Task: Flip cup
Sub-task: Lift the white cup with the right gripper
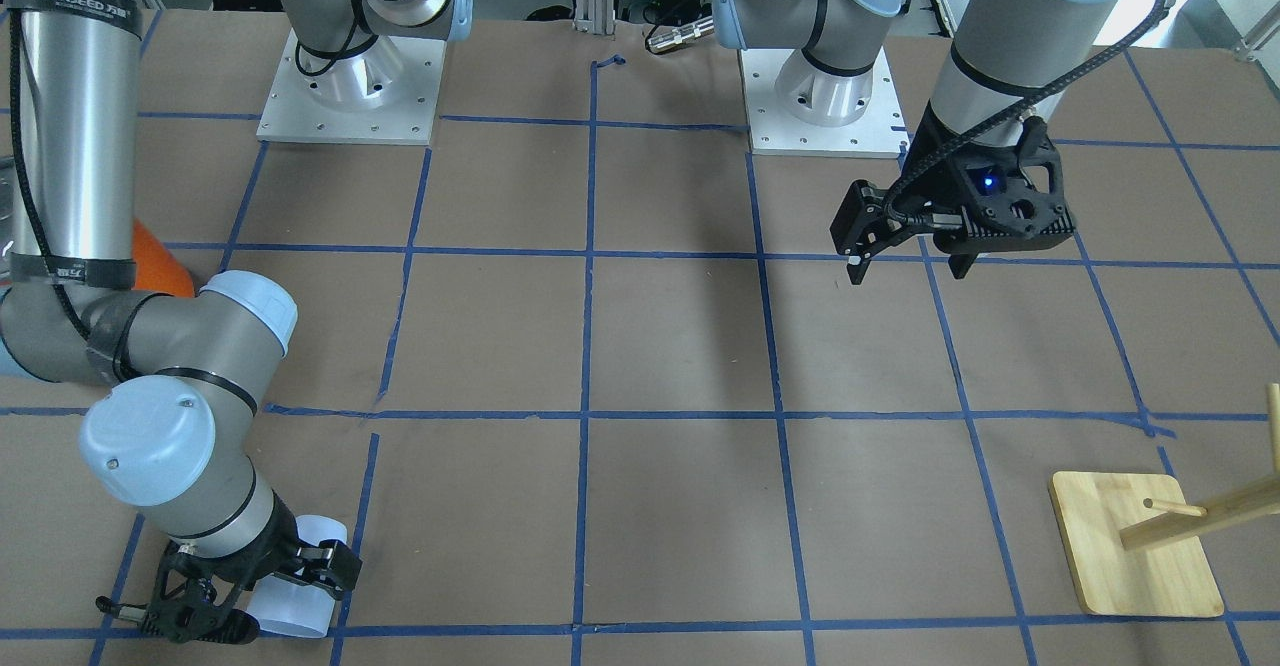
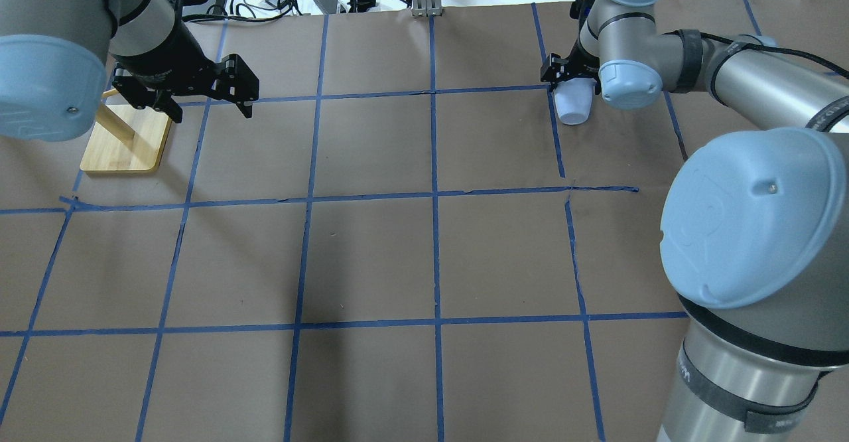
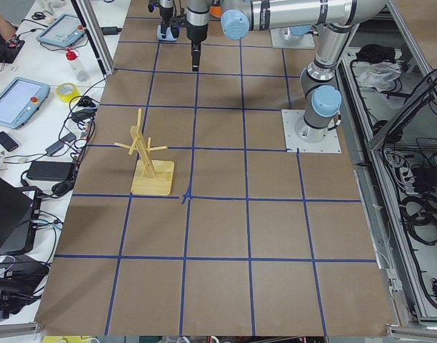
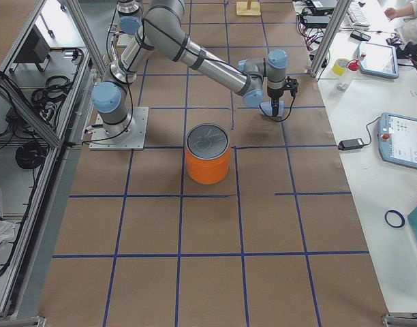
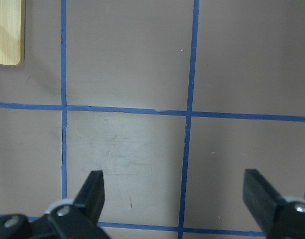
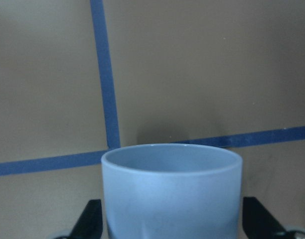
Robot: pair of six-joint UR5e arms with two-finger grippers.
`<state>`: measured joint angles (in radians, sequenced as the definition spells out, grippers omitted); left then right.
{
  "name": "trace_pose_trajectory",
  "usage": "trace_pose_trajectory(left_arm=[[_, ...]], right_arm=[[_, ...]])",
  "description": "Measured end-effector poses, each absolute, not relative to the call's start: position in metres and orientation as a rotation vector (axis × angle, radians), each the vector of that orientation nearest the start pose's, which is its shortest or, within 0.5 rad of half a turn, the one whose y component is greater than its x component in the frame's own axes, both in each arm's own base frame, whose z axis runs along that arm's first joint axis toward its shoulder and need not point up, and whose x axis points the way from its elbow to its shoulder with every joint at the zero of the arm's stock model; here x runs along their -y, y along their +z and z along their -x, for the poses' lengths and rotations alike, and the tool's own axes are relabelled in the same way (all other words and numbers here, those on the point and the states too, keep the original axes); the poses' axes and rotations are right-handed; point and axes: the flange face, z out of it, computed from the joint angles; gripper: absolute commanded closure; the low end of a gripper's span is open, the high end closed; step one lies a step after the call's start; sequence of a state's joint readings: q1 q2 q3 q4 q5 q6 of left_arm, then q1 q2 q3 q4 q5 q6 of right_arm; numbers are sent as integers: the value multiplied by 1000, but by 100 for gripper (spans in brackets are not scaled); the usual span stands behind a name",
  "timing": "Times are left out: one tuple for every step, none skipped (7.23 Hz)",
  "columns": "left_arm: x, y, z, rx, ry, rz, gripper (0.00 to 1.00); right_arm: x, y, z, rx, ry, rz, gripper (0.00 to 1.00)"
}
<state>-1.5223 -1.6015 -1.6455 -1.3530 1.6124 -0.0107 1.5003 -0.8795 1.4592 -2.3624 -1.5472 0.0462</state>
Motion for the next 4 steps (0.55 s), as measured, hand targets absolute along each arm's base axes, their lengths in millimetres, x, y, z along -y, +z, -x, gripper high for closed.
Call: trace_pose_trajectory(left_arm=[[519, 458, 104, -3092, -173, 95, 0], [519, 459, 104, -3090, -174, 95, 0], [519, 459, 104, -3090, -174, 96, 0], [520, 458, 104, -3090, -174, 97, 0]], right_arm=[[726, 198, -85, -3097, -342, -176, 2], [727, 197, -85, -3097, -348, -176, 9], [727, 195, -85, -3095, -360, -175, 34], [728, 195, -85, -3093, -373, -175, 58]])
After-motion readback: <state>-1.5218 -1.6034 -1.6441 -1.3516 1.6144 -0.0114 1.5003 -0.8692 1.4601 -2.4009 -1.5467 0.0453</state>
